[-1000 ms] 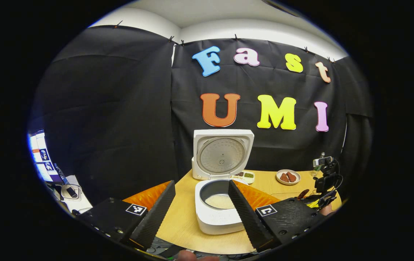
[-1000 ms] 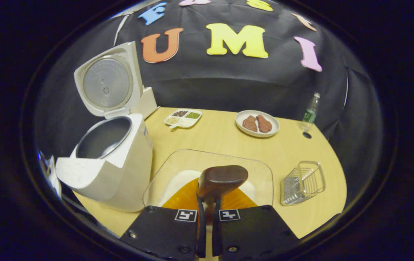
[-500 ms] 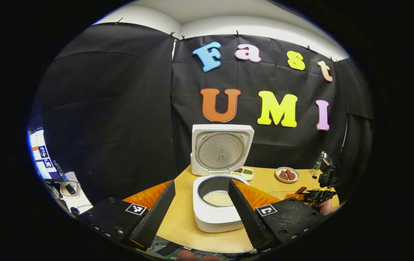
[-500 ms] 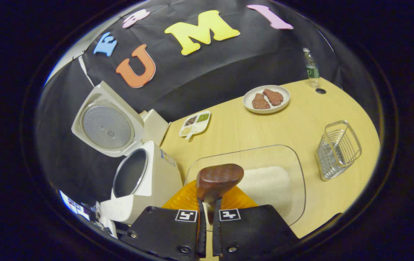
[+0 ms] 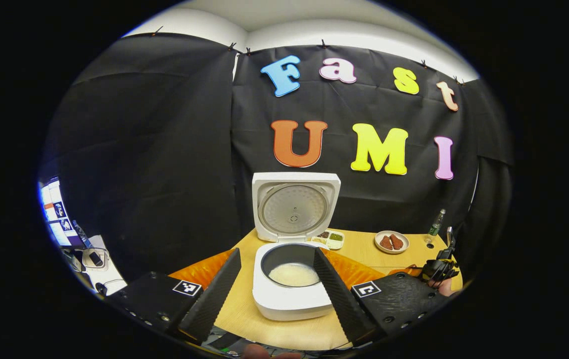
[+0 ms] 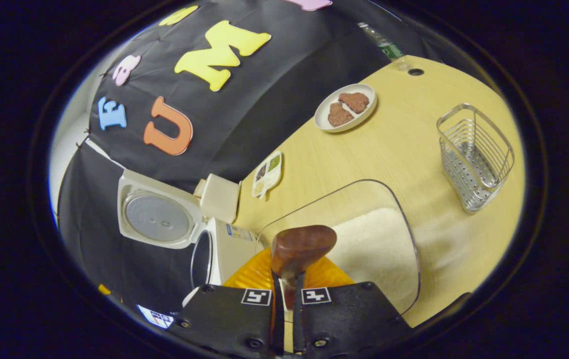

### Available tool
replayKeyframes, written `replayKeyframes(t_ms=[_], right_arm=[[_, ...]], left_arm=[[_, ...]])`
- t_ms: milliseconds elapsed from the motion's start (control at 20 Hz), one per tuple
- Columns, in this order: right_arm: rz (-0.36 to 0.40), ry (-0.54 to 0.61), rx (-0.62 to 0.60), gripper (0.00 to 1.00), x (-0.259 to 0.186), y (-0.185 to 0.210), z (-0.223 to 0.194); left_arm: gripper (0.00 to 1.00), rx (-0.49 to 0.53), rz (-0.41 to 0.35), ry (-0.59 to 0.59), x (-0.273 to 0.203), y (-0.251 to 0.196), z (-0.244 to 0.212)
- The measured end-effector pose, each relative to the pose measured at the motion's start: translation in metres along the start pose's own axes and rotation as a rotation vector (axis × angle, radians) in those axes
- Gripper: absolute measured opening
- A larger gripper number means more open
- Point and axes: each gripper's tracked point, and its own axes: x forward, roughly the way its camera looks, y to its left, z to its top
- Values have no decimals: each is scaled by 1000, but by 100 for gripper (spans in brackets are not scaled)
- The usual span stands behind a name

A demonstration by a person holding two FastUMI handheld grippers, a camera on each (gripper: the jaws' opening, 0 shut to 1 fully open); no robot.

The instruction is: Close the left gripper, press the button to open the rice cooker; take a wooden spoon from the chopstick holder with the right hand, scoop a spoonful of rice and pour it into the rice cooker, then put the wooden spoon back into the chopstick holder.

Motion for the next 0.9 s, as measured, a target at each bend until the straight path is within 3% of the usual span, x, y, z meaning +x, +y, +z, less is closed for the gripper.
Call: replayKeyframes(t_ms=[150,550,900], right_arm=[[11,-27,28,8,-10,-8,17],[137,-116,218,8,-65,-12,73],[265,-122,320,8,-74,42,88]], left_arm=[[94,5,1,6,2,-11,1],[94,2,9,-22,9,-34,10],[94,5,29,-42,1,-22,10]])
